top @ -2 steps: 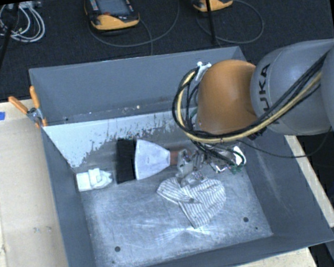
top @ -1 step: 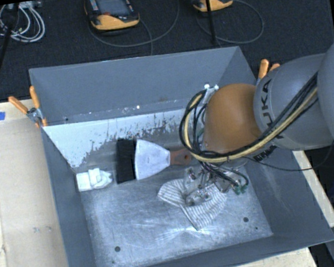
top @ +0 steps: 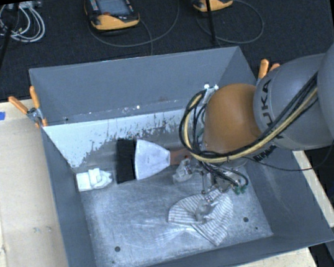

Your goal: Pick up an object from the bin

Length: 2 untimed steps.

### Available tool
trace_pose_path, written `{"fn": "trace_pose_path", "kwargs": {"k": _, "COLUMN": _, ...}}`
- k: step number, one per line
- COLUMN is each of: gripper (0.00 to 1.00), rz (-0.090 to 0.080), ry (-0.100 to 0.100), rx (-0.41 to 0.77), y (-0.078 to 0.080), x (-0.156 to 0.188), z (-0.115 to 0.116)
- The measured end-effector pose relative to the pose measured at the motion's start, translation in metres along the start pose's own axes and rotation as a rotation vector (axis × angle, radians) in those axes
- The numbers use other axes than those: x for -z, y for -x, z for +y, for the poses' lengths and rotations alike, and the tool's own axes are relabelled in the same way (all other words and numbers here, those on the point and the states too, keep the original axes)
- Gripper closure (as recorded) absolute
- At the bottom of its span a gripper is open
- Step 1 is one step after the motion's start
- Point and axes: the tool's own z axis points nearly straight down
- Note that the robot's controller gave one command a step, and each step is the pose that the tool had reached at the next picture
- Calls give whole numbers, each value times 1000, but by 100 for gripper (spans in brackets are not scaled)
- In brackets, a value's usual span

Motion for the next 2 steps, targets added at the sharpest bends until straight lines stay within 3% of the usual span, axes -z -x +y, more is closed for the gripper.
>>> {"fn": "trace_pose_path", "kwargs": {"k": 1, "gripper": 100, "rz": 0, "ry": 0, "rx": 2, "y": 0, "x": 0, "z": 0}}
{"fn": "trace_pose_path", "kwargs": {"k": 2, "gripper": 100, "rz": 0, "ry": 0, "rx": 2, "y": 0, "x": 0, "z": 0}}
